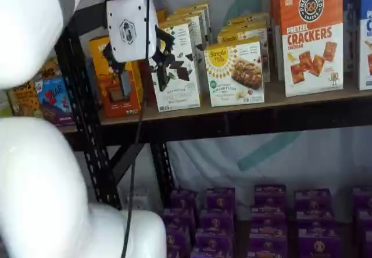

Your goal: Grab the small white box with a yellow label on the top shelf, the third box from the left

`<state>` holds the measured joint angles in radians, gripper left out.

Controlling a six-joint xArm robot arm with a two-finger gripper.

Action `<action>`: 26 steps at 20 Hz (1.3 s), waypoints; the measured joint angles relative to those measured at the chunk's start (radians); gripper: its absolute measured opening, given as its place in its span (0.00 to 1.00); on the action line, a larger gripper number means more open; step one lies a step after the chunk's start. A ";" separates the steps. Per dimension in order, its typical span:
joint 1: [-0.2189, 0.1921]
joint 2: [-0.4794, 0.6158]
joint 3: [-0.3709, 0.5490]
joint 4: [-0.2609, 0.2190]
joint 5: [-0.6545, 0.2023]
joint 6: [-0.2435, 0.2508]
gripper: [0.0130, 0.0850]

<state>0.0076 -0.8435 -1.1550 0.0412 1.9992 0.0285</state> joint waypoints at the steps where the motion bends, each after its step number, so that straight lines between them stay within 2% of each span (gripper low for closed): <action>1: -0.008 0.000 0.000 0.009 0.001 -0.004 1.00; 3: -0.036 0.000 0.000 0.039 0.002 -0.018 1.00; 7: -0.038 -0.002 0.003 0.043 0.002 -0.020 1.00; 10: -0.023 -0.011 0.015 0.017 -0.023 -0.017 1.00; 16: -0.015 -0.016 0.059 -0.051 -0.151 -0.031 1.00; 20: -0.078 0.038 0.064 -0.071 -0.251 -0.092 1.00; 26: -0.211 0.131 0.032 -0.047 -0.359 -0.216 1.00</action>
<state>-0.2034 -0.7123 -1.1230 -0.0061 1.6399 -0.1874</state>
